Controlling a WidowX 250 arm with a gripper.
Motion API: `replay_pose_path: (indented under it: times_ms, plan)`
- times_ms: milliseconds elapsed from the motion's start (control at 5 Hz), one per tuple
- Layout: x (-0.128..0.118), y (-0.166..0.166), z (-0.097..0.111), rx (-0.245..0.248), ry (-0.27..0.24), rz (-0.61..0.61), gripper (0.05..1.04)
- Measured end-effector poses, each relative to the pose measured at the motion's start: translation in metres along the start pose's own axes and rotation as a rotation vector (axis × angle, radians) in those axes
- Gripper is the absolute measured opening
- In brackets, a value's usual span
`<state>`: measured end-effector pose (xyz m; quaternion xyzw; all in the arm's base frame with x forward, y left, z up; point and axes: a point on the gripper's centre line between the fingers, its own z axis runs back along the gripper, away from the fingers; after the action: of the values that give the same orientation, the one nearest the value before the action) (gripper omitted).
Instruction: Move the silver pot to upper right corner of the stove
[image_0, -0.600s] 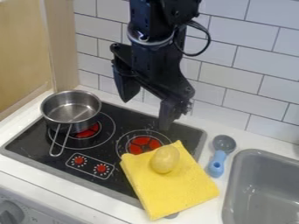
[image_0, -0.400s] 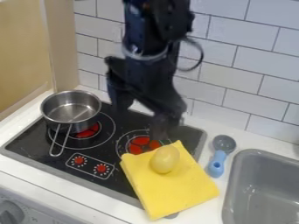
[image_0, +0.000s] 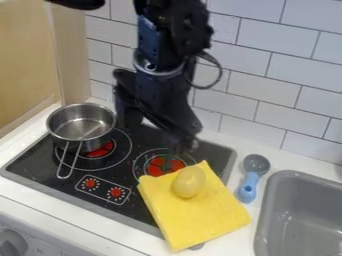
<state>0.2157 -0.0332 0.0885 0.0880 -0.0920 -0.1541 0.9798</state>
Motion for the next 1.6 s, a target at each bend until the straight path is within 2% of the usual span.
replay_pose_path:
  times_ms: [200,400,800,1000,1400,1600]
  plan:
    - [0.005,0.013,-0.004,0.020,-0.032,0.010,0.999]
    - [0.003,0.026,-0.019,0.035,0.013,0.026,0.999]
    - [0.012,0.057,-0.043,0.068,0.015,0.071,0.999]
    - [0.013,0.071,-0.052,0.055,-0.012,0.111,0.999]
    - [0.020,0.088,-0.072,0.033,-0.022,0.147,0.999]
    - [0.014,0.099,-0.086,-0.002,-0.029,0.169,0.999]
